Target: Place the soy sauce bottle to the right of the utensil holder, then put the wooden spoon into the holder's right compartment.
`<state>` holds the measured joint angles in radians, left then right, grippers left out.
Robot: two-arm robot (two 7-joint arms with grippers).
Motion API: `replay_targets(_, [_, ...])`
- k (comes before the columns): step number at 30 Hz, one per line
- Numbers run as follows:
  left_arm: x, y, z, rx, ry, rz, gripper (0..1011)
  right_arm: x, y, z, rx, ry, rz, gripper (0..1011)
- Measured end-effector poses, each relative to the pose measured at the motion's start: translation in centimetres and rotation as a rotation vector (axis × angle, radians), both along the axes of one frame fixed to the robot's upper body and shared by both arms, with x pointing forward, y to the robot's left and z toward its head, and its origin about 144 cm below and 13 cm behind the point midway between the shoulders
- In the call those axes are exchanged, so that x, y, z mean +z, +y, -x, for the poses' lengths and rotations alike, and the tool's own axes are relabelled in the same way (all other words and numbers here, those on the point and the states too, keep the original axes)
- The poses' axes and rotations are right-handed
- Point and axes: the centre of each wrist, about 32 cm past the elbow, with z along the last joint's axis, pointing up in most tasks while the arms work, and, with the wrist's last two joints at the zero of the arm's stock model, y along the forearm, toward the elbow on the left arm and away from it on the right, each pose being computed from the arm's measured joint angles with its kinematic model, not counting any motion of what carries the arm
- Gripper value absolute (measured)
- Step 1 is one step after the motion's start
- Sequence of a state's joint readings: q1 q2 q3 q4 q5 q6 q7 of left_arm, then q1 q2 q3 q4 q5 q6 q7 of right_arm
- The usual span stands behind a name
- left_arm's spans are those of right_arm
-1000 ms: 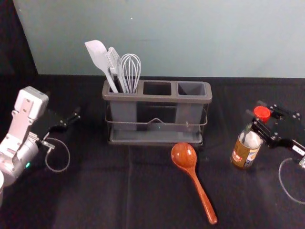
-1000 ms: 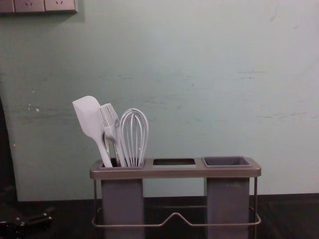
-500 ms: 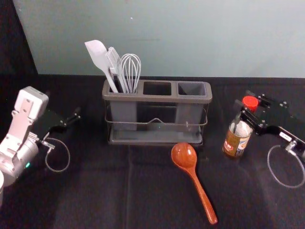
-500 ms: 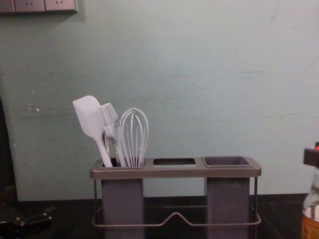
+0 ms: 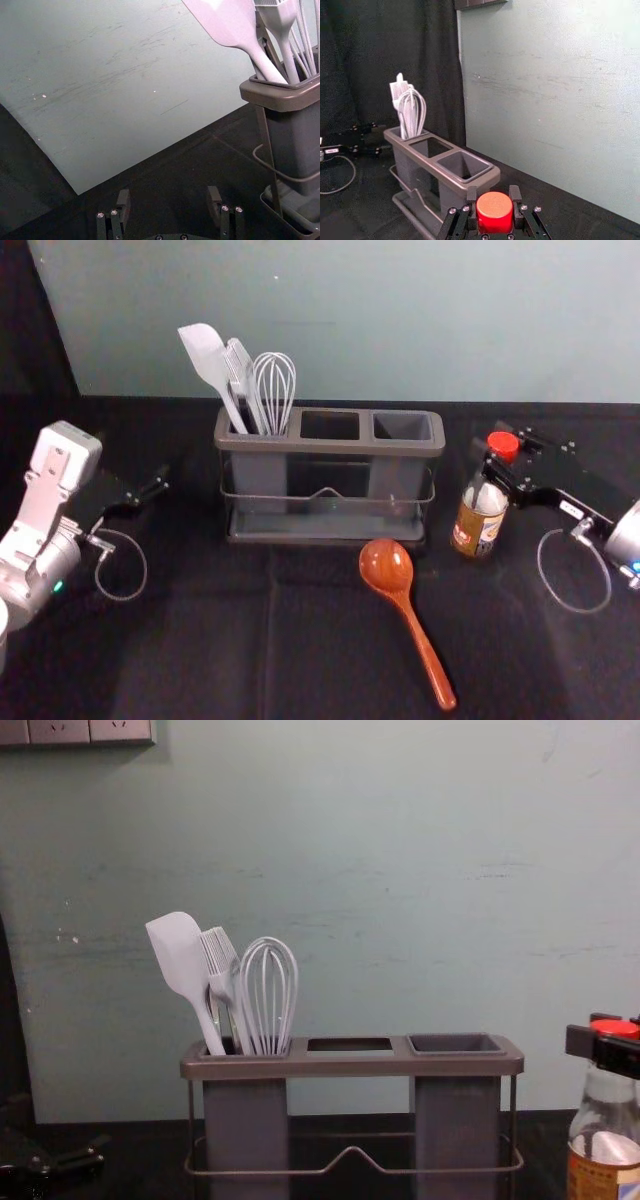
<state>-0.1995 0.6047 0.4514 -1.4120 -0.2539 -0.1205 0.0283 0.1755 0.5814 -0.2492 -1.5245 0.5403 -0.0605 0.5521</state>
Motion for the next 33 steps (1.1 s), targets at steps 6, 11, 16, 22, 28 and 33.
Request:
replay_targets(6, [0.0, 0.0, 0.0, 0.000, 0.000, 0.000, 1005, -0.2, 0.3, -1.1, -0.009, 0.006, -0.004, 392])
replay_targets(11, [0.0, 0.0, 0.0, 0.000, 0.000, 0.000, 1005, -0.5, 0.6, -2.0, -0.017, 0.003, -0.019, 392])
replay_targets(16, [0.0, 0.0, 0.0, 0.000, 0.000, 0.000, 1005, -0.6, 0.8, -2.6, -0.023, 0.000, -0.028, 392])
replay_targets(22, [0.0, 0.0, 0.0, 0.000, 0.000, 0.000, 1005, -0.7, 1.3, -3.2, -0.024, -0.004, -0.036, 392])
replay_targets(28, [0.0, 0.0, 0.0, 0.000, 0.000, 0.000, 1005, -0.9, 1.5, -3.5, -0.028, -0.001, -0.040, 392])
replay_targets(33, [0.0, 0.0, 0.0, 0.000, 0.000, 0.000, 1005, -1.2, 1.7, -3.6, -0.031, -0.004, -0.046, 392])
